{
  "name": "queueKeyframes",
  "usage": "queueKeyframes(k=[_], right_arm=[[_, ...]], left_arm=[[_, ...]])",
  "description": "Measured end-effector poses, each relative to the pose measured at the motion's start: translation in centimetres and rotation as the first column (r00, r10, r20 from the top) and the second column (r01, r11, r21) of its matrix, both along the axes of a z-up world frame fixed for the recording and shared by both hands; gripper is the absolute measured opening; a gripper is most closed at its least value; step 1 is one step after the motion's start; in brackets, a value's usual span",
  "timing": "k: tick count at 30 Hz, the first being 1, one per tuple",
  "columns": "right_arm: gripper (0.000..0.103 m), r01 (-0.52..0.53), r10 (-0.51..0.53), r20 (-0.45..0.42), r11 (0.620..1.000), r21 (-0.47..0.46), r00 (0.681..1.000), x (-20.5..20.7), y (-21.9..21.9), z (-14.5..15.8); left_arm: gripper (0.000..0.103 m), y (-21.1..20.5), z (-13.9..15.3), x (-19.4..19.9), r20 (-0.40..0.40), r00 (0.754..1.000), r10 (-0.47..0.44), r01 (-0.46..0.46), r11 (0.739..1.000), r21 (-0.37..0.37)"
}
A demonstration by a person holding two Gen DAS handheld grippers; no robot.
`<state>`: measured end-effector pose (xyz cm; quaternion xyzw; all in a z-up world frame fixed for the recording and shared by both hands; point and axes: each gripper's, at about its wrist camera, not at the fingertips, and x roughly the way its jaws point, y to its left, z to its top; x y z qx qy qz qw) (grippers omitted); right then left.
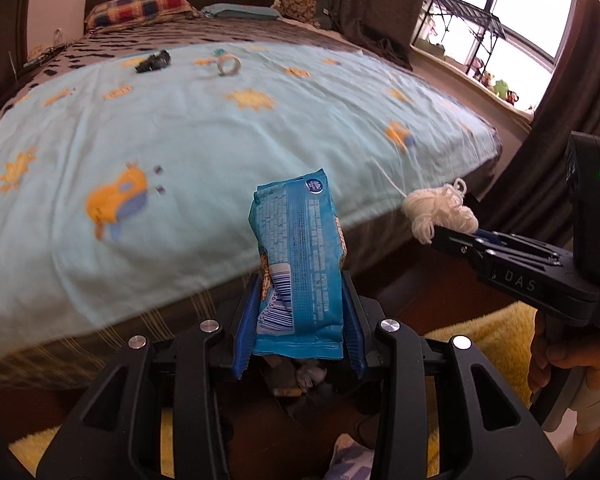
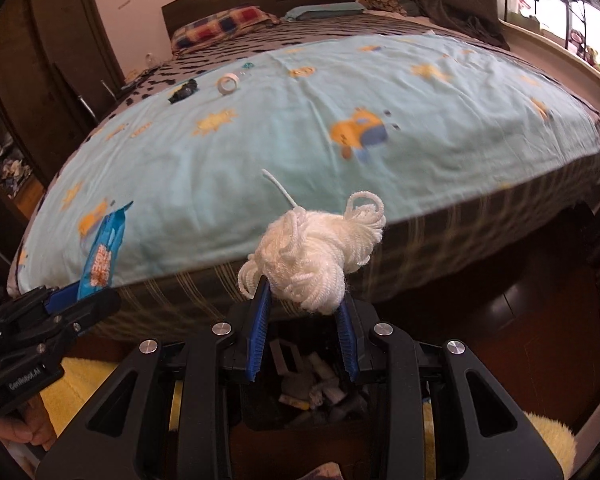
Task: Collect trash
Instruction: 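Carry the packet with the left tool while the right tool carries the yarn down to the bin, then open the left tool over the bin while the right tool releases the yarn into it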
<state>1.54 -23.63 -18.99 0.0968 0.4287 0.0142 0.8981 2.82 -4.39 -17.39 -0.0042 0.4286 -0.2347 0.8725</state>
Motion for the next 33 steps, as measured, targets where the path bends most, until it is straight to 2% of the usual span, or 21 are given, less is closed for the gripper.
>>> queueKeyframes(k=[7, 13, 20, 29, 33], right_arm=[[0.032, -0.005, 0.006, -0.095, 1.000, 0.005, 0.995, -1.6, -0.4, -4.1], [0.032, 0.000, 0.003, -0.187, 1.000, 0.013, 0.982, -0.8, -0.8, -8.0], [0.032, -0.013, 0.013, -0.255, 1.000, 0.006, 0.967, 0.8, -0.5, -11.0], [0.036, -0.008, 0.005, -0.293, 1.000, -0.008, 0.956, 1.5, 0.0, -12.5], [0.040, 0.003, -0.007, -0.288, 1.000, -0.014, 0.958, 2.0, 0.0, -12.1]], left_arm=[[0.036, -1.9, -4.4, -1.0, -0.080, 0.997, -0.023, 0.027, 0.998, 0.057], [0.036, -3.0, -8.0, -0.7, -0.139, 0.990, -0.014, 0.027, 0.995, 0.092], [0.036, -4.3, -11.9, -0.4, -0.199, 0.980, -0.029, 0.052, 0.992, 0.114], [0.038, -5.3, -14.5, 0.5, -0.263, 0.964, -0.044, 0.076, 0.990, 0.115], [0.045, -4.9, -14.6, 0.6, -0.268, 0.963, -0.033, 0.068, 0.990, 0.124]])
